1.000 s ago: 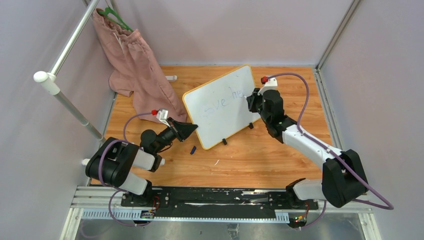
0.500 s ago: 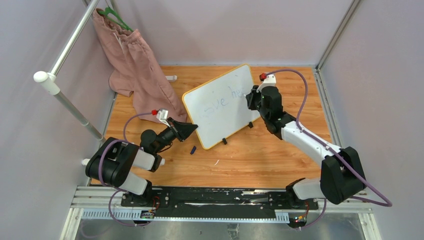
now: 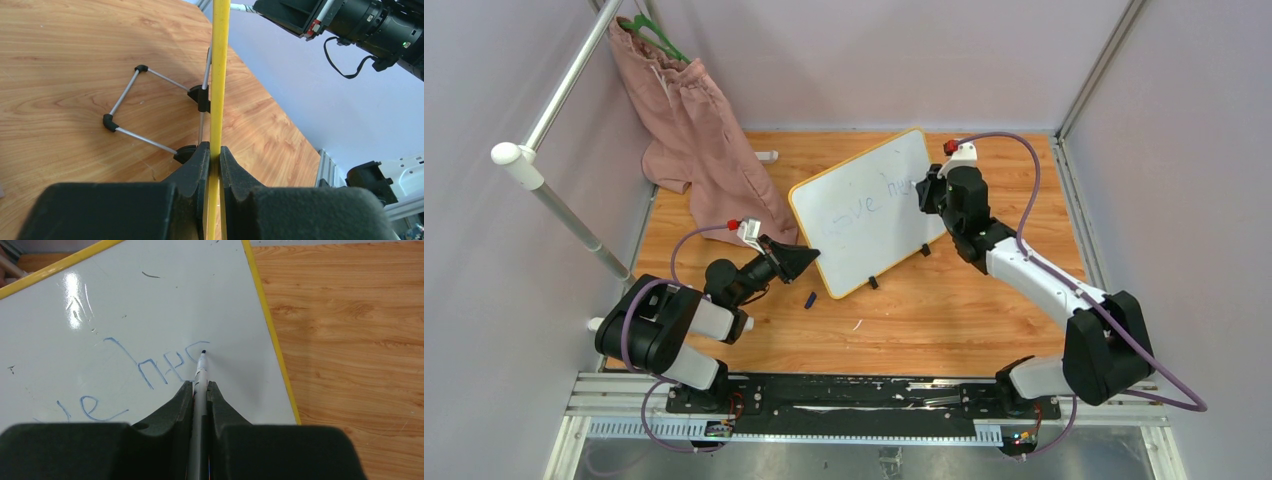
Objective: Write a sentence on the whiteboard
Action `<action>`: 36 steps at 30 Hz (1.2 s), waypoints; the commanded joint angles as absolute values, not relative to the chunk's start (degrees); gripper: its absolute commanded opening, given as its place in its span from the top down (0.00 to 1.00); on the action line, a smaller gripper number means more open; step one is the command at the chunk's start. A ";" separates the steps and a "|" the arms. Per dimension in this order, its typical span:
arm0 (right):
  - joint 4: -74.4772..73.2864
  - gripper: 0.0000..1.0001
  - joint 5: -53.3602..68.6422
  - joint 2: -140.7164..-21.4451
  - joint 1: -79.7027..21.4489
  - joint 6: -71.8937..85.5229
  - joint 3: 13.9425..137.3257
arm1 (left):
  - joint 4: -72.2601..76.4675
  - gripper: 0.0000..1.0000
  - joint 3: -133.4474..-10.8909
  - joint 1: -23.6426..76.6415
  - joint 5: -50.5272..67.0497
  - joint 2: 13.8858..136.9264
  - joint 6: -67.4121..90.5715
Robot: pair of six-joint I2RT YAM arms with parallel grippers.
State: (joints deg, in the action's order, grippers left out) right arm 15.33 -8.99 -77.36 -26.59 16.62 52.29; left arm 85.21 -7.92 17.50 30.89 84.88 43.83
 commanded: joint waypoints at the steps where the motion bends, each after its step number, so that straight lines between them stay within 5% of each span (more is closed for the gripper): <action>1: 15.64 1.00 -10.37 -78.04 -25.97 15.41 54.74 | 88.69 1.00 -7.93 18.19 31.46 84.16 42.98; 36: 15.60 1.00 -8.81 -78.29 -25.50 16.44 51.99 | 88.76 1.00 -7.94 18.19 31.55 83.63 43.16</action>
State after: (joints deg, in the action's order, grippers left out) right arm 15.44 -9.19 -78.65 -26.11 16.03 53.69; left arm 85.21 -7.92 17.61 30.89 84.88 43.83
